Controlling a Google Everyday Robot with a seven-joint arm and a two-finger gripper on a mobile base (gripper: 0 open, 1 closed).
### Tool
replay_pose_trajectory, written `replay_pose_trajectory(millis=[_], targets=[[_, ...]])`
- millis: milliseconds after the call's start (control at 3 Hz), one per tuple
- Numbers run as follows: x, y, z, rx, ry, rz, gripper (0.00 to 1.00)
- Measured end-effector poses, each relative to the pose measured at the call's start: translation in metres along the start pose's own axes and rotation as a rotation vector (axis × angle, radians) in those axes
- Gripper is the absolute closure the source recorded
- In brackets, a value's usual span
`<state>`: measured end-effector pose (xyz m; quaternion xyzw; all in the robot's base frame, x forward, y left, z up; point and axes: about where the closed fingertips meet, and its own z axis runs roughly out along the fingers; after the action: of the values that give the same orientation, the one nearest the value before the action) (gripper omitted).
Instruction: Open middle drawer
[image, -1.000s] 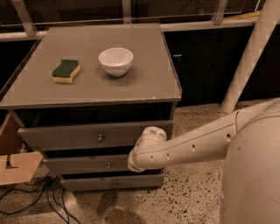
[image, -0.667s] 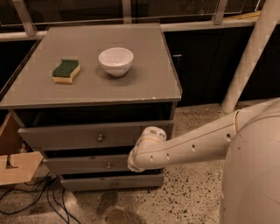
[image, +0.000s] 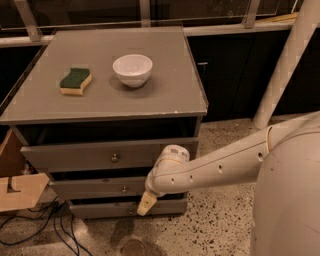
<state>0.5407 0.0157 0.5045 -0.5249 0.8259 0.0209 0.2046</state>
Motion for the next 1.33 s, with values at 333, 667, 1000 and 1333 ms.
replay_pose_trajectory(millis=[333,667,1000,1333], targets=[[0.0,0.0,0.0,0.0,0.0,0.0,0.0],[-0.002,-0.001,0.005,0.011,0.013,-0.021,0.0],[-0.002,-0.004,0.009,0.017,0.024,-0.024,0.0],[-0.004,-0.021,0.031,0.044,0.063,-0.055,0.0]])
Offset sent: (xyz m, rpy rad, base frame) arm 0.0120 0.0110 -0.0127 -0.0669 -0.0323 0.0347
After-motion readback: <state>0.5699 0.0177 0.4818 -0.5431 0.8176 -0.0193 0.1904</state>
